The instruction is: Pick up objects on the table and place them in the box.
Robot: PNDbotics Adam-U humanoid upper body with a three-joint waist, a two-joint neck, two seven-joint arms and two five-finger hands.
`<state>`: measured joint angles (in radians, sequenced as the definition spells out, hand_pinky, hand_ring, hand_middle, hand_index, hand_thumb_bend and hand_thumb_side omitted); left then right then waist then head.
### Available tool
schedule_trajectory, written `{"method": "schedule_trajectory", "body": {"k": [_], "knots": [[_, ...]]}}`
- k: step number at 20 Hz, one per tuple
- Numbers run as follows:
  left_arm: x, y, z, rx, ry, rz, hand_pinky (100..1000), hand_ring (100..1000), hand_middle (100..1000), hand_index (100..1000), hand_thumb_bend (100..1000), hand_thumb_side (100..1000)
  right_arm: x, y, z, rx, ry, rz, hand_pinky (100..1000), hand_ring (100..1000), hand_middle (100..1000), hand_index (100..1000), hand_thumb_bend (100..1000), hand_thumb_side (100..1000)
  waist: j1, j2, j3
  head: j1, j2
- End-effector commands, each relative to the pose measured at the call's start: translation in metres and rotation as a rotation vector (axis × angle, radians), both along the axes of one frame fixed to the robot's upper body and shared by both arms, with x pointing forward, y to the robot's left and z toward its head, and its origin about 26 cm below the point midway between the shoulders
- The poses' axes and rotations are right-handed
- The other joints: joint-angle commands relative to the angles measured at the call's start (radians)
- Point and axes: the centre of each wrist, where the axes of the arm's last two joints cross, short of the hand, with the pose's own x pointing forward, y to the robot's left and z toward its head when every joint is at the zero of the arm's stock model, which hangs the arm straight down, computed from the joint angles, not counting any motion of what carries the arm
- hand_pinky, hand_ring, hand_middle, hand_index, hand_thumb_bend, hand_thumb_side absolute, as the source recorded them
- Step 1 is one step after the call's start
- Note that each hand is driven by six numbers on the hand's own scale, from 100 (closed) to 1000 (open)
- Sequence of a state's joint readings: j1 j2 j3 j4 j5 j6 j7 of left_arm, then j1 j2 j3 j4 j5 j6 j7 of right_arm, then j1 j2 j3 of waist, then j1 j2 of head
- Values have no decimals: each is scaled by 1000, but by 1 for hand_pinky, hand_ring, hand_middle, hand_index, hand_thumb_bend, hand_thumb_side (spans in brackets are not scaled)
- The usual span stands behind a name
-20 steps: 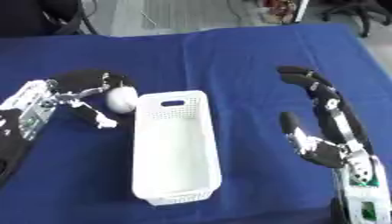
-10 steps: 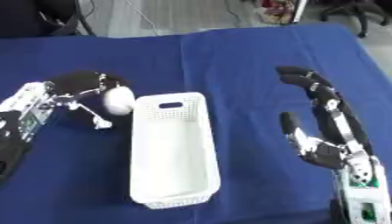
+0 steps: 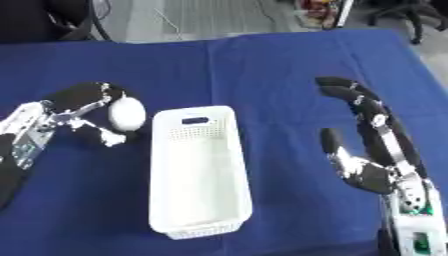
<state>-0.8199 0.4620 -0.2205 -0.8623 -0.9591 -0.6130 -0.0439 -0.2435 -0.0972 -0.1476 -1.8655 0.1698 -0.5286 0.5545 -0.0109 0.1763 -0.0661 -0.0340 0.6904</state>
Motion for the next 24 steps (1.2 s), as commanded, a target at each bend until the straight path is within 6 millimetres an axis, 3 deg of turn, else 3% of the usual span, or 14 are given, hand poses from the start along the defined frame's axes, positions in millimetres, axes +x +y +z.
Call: {"method": "schedule_trajectory", "body": {"k": [1,7,11,17,24], "knots": [[1,10,17,-12,-35,19,234,418,586,782,100,519,0,-1,5,-7,-19,2,1000,897,844,852,223,545,0,-16,1,5,-10],[-2,13,21,-62,-29,21,216,400,592,757,100,526,0,-2,5,-6,-16,-2,1000,896,844,852,222,547,2,-17,3,1,-11],[-13,18,36,-226,-12,24,180,371,607,708,100,555,-1,-4,4,-10,-12,-8,1000,896,844,852,218,549,8,-17,8,-5,-10],[-58,18,90,-610,45,-59,163,352,615,665,100,576,-2,-6,4,-12,-8,-20,1000,896,844,853,218,550,15,-21,17,-20,-8],[-103,-2,130,-743,81,-205,170,356,616,662,100,579,-3,-6,3,-14,-4,-24,1000,897,844,853,220,549,19,-28,21,-26,-8]]}}
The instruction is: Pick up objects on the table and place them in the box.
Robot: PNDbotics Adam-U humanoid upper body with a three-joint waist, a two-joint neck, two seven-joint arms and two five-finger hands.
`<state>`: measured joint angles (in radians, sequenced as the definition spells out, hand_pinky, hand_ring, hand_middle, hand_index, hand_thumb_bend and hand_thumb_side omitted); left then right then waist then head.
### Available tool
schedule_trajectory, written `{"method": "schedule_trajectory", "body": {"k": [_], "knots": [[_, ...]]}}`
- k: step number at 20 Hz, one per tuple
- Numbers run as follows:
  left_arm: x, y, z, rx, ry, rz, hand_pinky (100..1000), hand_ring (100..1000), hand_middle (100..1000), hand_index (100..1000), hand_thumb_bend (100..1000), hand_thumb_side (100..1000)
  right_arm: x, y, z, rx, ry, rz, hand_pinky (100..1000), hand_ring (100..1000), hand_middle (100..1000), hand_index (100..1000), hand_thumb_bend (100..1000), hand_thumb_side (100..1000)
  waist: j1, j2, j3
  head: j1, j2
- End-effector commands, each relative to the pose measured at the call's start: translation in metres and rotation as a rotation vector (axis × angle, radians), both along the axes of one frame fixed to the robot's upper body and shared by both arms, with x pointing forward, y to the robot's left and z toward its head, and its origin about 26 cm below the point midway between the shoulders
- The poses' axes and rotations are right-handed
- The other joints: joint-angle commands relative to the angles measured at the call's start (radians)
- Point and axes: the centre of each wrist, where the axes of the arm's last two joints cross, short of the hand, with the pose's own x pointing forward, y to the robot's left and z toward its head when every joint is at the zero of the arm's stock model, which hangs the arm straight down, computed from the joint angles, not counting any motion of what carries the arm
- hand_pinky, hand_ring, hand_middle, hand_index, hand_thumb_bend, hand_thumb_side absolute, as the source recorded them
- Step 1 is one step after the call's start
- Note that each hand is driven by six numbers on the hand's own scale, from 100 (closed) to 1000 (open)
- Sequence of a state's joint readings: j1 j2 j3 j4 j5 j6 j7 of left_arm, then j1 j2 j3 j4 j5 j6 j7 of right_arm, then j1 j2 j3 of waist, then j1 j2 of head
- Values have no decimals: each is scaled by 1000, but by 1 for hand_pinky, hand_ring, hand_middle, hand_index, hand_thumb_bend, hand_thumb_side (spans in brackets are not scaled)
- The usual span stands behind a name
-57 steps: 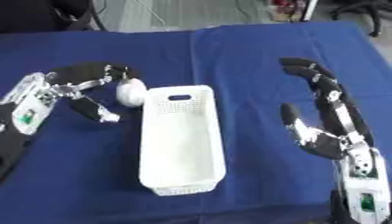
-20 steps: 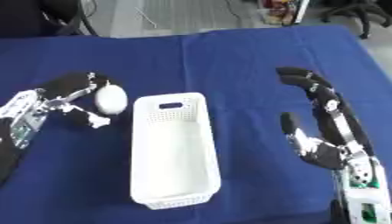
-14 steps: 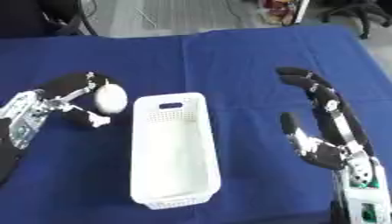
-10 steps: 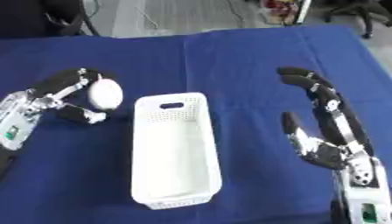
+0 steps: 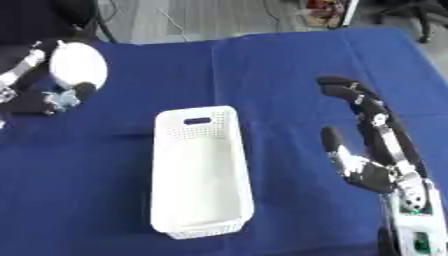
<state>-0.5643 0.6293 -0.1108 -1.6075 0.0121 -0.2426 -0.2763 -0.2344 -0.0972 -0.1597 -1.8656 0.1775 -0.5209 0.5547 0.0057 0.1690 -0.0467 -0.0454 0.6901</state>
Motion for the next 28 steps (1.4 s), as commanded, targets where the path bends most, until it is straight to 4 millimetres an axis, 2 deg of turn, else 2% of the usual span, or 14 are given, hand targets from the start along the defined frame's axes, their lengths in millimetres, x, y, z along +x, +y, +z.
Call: {"method": "schedule_trajectory", "body": {"k": [1,8,13,21,28], "knots": [[-16,-6,28,-13,-43,-52,170,356,616,662,100,579,-1,-2,6,-11,-18,-4,1000,897,844,853,220,549,2,-21,1,-14,-8],[-20,-29,28,33,-21,-149,178,355,614,629,100,578,-1,-1,6,-11,-17,-2,1000,897,844,853,219,550,3,-23,-1,-14,-6],[-24,-56,24,111,0,-283,178,354,611,586,100,576,-1,0,6,-12,-18,5,1000,897,845,853,220,549,0,-24,-3,-9,-7],[-26,-84,14,253,15,-410,186,361,606,590,100,574,0,0,6,-14,-19,12,1000,898,846,853,219,550,-3,-25,-2,-4,-6],[-20,-103,6,360,-16,-462,201,371,604,604,100,565,0,1,5,-16,-19,17,1000,898,846,853,218,551,-4,-26,-3,0,-5]]}}
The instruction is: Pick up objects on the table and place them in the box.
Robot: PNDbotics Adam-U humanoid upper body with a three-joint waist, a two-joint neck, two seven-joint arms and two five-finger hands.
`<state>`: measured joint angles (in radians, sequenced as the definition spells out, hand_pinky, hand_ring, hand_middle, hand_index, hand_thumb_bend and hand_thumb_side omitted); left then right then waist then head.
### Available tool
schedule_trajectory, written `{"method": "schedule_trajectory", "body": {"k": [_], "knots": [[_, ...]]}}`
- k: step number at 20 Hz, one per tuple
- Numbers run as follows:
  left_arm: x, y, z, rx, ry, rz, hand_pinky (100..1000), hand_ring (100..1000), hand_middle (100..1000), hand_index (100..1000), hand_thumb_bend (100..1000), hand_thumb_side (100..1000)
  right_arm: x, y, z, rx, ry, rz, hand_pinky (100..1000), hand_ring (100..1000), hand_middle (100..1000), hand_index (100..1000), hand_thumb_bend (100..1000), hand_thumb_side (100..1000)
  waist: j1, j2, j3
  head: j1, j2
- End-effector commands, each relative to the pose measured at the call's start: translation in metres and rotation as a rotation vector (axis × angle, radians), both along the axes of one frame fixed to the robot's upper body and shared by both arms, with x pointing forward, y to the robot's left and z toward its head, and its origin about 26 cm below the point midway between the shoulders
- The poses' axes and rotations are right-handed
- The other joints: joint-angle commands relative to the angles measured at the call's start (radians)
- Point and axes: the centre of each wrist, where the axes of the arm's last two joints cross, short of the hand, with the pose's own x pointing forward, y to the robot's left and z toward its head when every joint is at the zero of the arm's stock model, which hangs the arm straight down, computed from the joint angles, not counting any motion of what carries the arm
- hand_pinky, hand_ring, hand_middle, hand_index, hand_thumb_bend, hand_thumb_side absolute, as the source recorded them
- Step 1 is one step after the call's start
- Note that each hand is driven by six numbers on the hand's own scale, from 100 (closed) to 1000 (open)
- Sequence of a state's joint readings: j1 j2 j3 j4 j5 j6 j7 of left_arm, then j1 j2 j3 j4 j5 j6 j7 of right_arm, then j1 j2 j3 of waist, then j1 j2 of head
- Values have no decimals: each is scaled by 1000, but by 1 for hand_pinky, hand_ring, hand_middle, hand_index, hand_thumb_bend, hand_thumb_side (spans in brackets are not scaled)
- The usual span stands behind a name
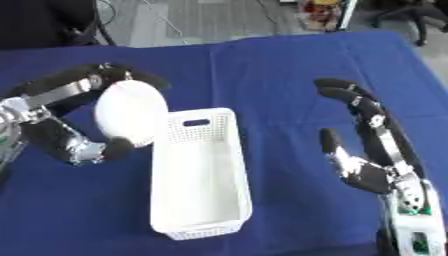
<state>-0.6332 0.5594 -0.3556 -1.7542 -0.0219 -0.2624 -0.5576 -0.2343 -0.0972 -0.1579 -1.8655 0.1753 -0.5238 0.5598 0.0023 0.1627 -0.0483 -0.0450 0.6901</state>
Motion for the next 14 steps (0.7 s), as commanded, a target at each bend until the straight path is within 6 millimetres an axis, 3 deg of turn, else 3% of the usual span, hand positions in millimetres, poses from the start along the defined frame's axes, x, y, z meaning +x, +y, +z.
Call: {"method": "schedule_trajectory", "body": {"k": [1,14], "knots": [[3,-9,5,38,-52,-29,203,373,605,606,100,564,0,0,5,-13,-17,13,1000,898,846,853,217,551,-1,-20,-2,0,-4],[45,-39,-7,107,-93,-38,212,379,603,616,100,559,0,0,2,-10,-9,18,1000,898,845,853,212,552,-5,-22,-6,5,1]]}}
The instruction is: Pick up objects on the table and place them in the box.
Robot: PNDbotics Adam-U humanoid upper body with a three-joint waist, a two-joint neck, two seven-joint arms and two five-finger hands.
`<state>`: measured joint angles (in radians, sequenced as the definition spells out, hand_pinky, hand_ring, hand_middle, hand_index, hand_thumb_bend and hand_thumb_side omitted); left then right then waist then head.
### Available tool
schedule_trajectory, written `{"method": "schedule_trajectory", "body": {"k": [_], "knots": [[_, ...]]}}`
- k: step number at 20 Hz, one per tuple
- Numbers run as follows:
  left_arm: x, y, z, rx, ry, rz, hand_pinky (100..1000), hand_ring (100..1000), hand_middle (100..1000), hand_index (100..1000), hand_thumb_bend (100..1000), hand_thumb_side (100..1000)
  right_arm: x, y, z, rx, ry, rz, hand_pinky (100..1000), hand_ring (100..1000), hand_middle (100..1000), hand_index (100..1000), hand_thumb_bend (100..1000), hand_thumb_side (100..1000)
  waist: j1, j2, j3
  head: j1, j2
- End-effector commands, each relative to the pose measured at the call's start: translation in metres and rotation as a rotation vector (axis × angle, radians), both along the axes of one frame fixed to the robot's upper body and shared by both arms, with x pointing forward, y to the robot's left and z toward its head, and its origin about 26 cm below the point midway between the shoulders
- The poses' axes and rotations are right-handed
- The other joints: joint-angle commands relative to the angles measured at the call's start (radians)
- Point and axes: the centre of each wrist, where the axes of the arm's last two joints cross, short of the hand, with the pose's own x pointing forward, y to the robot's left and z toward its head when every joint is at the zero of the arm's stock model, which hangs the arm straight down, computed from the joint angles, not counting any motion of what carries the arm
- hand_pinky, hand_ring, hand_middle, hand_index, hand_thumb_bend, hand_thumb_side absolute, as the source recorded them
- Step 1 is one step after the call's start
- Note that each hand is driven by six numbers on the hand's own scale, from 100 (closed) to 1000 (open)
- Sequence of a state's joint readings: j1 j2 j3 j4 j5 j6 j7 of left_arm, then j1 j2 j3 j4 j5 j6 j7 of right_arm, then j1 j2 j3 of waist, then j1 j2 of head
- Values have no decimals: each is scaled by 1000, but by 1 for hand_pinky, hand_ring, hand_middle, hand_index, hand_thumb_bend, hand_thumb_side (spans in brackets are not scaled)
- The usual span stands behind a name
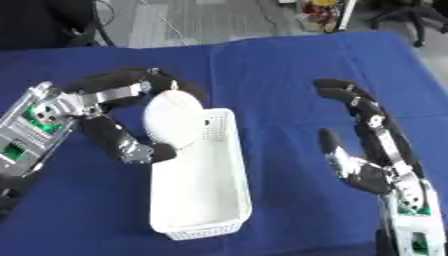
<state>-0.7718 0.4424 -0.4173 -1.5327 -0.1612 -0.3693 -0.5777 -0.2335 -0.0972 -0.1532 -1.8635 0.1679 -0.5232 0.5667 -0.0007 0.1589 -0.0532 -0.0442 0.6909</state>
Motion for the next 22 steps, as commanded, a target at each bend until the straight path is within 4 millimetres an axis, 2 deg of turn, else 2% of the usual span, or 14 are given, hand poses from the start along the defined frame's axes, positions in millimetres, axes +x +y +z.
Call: {"method": "schedule_trajectory", "body": {"k": [1,8,10,11,12,13,14,15,17,22], "knots": [[9,-5,2,19,-29,1,215,381,603,621,100,563,-1,-1,3,-9,-14,7,1000,898,845,853,209,552,-3,-18,-1,5,1],[27,-7,-22,99,-58,21,239,393,605,640,100,566,-1,-1,2,-6,-11,10,1000,898,845,853,204,555,-8,-18,-1,7,1],[31,-7,-30,127,-78,21,270,419,620,673,100,628,0,-1,2,-6,-11,11,1000,898,846,853,203,555,-10,-18,-2,7,0],[33,-7,-34,144,-93,15,409,524,721,767,195,656,0,-1,2,-5,-11,11,1000,898,846,853,203,555,-11,-17,-2,7,0],[34,-7,-37,165,-115,-1,351,484,685,735,100,644,0,-1,1,-5,-11,11,1000,898,846,853,203,554,-12,-17,-2,7,-1],[34,-7,-39,180,-134,-13,577,672,822,863,610,718,0,-1,1,-5,-11,11,1000,898,845,853,202,555,-12,-16,-2,7,-1],[34,-7,-39,195,-163,-34,635,726,851,883,730,712,0,-1,1,-5,-11,10,1000,898,846,854,202,555,-12,-16,-1,7,0],[33,-7,-37,204,-191,-50,671,753,866,897,810,706,0,-1,1,-5,-10,9,1000,898,846,854,201,556,-12,-16,-1,7,0],[31,-7,-31,208,-250,-70,699,768,871,904,861,690,0,-1,1,-6,-9,9,1000,898,846,854,198,558,-12,-16,1,7,1],[29,-7,-28,211,-314,-72,730,778,871,912,872,690,0,-1,1,-6,-9,10,1000,899,846,854,196,559,-13,-17,2,6,-2]]}}
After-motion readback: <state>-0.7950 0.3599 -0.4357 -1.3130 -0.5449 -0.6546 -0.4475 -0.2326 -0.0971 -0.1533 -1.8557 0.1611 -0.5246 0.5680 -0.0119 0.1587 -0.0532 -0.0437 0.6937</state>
